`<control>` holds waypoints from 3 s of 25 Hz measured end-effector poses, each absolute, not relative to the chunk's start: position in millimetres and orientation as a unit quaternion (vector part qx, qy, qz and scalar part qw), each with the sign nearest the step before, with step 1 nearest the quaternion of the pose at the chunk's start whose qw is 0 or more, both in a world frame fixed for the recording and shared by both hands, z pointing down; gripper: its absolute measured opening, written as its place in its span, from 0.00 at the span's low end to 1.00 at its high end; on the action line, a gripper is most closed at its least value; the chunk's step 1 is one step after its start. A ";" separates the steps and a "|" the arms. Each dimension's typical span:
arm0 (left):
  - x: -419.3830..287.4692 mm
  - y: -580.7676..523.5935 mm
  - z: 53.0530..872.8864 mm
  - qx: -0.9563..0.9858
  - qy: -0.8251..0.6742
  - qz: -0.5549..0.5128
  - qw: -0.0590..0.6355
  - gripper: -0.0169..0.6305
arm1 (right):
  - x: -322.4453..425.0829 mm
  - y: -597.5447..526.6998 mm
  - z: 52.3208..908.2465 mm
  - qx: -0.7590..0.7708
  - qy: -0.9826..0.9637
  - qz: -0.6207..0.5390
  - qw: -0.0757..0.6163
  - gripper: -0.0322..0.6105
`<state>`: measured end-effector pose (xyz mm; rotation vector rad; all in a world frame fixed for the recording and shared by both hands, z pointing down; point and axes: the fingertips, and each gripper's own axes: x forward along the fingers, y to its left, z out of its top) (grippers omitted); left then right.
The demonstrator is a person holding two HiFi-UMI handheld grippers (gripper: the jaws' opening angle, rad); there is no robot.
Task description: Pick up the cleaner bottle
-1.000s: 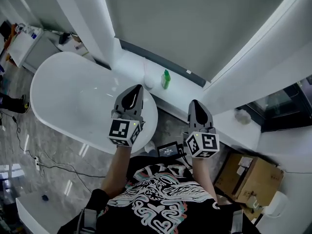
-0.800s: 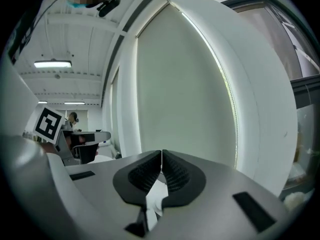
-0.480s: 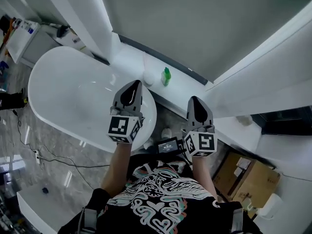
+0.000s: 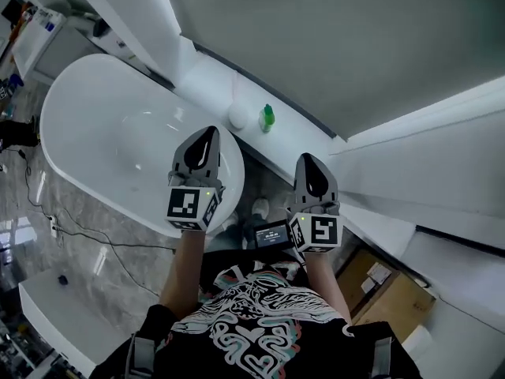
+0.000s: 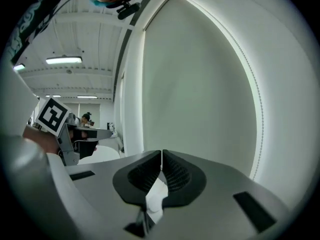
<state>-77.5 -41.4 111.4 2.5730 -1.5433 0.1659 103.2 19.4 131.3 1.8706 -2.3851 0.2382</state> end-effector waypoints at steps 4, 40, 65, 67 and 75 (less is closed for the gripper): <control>-66.6 -44.2 133.6 0.850 -0.516 0.076 0.067 0.05 | 100.5 3.6 153.2 0.593 -0.799 0.082 0.061 0.10; -58.5 -85.9 294.7 0.860 -0.493 0.098 0.091 0.05 | 105.5 -57.9 326.8 0.600 -0.781 0.101 0.145 0.10; -59.8 -84.4 425.9 0.841 -0.511 0.127 0.126 0.05 | 93.7 -65.2 433.2 0.572 -0.800 0.112 0.144 0.10; -59.0 -83.7 434.0 0.840 -0.512 0.128 0.128 0.05 | 96.3 -65.6 440.5 0.573 -0.798 0.114 0.148 0.10; -54.5 -79.5 463.5 0.839 -0.509 0.138 0.133 0.05 | 102.0 -66.9 470.7 0.567 -0.800 0.115 0.161 0.10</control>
